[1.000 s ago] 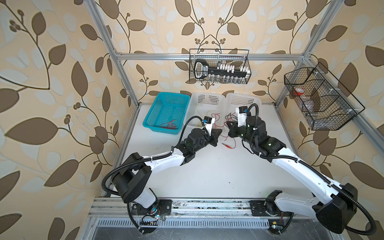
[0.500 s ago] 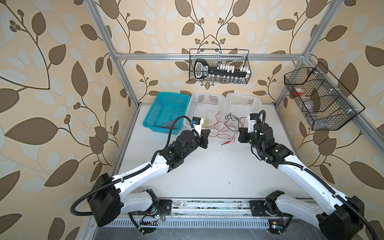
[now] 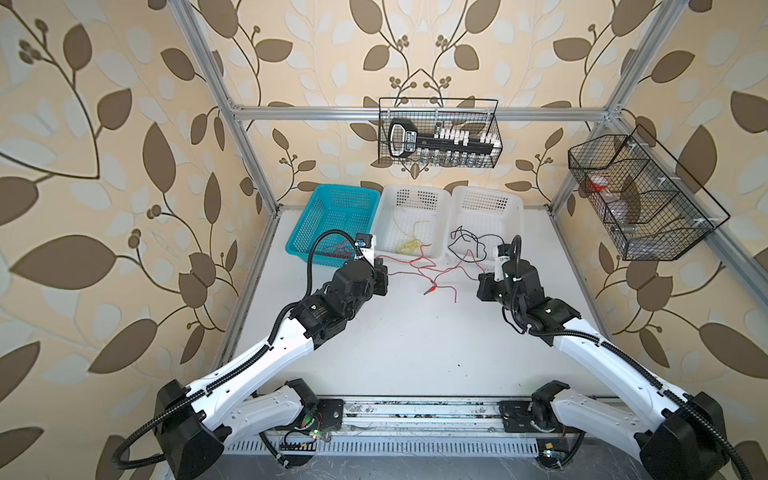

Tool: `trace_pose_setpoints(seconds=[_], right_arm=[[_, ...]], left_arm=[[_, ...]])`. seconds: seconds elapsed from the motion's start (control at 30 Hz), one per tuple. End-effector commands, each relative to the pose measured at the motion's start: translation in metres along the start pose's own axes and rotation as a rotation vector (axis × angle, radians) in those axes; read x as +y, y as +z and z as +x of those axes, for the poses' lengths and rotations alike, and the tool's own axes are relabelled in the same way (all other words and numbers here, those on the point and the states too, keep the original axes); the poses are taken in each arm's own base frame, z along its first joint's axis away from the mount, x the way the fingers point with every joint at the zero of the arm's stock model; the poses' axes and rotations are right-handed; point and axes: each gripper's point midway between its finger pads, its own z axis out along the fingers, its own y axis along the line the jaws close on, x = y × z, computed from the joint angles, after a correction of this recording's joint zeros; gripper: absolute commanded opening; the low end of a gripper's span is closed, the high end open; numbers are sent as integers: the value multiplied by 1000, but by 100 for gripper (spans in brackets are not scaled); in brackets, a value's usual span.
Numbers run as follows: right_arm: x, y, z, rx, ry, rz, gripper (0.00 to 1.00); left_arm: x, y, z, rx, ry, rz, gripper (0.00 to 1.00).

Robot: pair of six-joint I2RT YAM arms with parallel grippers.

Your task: Untangle the cables

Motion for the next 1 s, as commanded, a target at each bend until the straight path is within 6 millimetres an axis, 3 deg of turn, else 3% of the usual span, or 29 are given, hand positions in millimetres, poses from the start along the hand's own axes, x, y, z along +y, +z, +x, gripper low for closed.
trace_pose_setpoints(seconds=[0.0, 0.33, 0.63, 0.97], right_arm=[[-23, -4, 6, 4, 10, 102, 0], [-32, -28, -27, -73, 4, 124, 0], [-50, -50, -49, -126, 36, 145, 0], [-17, -49, -60, -134, 7, -27, 0]], left_arm=[[32, -18, -33, -81, -31, -135, 0], [61, -31, -48, -93, -41, -218, 0], [99, -30, -43, -53, -120, -325, 0], [83, -28, -51, -88, -139, -219, 0]])
